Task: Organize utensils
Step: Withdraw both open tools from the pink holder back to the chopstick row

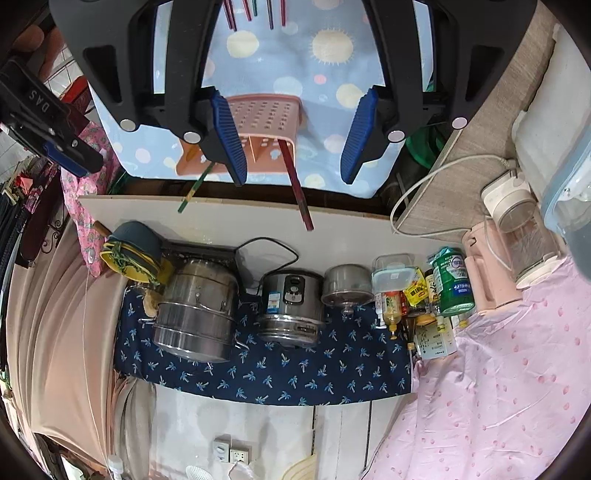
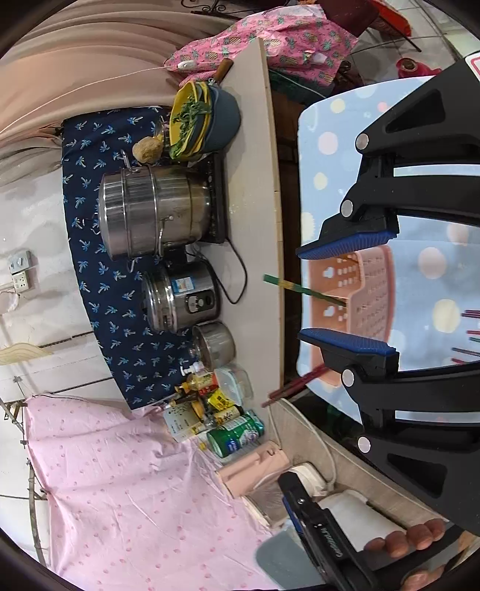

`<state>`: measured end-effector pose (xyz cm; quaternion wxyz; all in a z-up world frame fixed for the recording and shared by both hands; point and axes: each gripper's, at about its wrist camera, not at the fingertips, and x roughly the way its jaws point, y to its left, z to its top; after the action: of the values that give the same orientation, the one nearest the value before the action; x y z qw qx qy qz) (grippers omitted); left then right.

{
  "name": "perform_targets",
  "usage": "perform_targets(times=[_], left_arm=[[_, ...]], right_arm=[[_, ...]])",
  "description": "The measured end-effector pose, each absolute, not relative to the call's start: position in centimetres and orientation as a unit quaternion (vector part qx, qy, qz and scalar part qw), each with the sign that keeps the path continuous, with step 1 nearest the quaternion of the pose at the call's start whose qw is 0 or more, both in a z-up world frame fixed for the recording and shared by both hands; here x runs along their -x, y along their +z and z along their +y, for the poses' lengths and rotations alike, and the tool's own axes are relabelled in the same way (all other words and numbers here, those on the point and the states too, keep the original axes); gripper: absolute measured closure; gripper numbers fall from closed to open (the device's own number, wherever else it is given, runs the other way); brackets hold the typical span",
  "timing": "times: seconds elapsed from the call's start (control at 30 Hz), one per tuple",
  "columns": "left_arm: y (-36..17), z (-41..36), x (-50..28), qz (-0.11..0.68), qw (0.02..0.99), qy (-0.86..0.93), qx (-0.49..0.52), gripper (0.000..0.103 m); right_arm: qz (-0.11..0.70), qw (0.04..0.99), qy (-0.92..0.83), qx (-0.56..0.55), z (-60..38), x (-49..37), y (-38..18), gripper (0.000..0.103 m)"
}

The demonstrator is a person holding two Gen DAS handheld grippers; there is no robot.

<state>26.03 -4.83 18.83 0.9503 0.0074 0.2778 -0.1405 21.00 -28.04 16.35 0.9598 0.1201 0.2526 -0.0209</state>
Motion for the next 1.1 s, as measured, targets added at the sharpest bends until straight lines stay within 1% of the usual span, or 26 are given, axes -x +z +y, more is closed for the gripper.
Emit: perform_targets(times=[0.27, 0.5, 0.67, 0.8, 1.1], left_arm=[[17.8, -4.4, -22.8, 0.284, 0.948, -0.142, -0.014, 0.053], [15.8, -3.7, -19.7, 0.297, 0.945, -0.135, -0.019, 0.052], [12.4, -2.7, -17.2, 0.327, 0.936, -0.131, -0.021, 0.050], [9.1, -1.9, -15.2, 0.354, 0.928, -0.119, -0.020, 0.049], [2.0, -0.3, -10.8, 0.413, 0.903, -0.112, -0.028, 0.049]], right_arm=[[0.275, 0.956, -0.019, -0.103, -26.3, -16.3, 14.4, 0.065], [0.292, 0.952, -0.021, -0.093, -24.9, -12.1, 12.3, 0.065], [0.316, 0.945, -0.022, -0.078, -23.6, -9.2, 9.7, 0.065], [0.347, 0.934, -0.018, -0.086, -22.8, -7.0, 6.5, 0.065], [0.413, 0.908, -0.016, -0.068, -20.2, -2.7, -0.7, 0.065]])
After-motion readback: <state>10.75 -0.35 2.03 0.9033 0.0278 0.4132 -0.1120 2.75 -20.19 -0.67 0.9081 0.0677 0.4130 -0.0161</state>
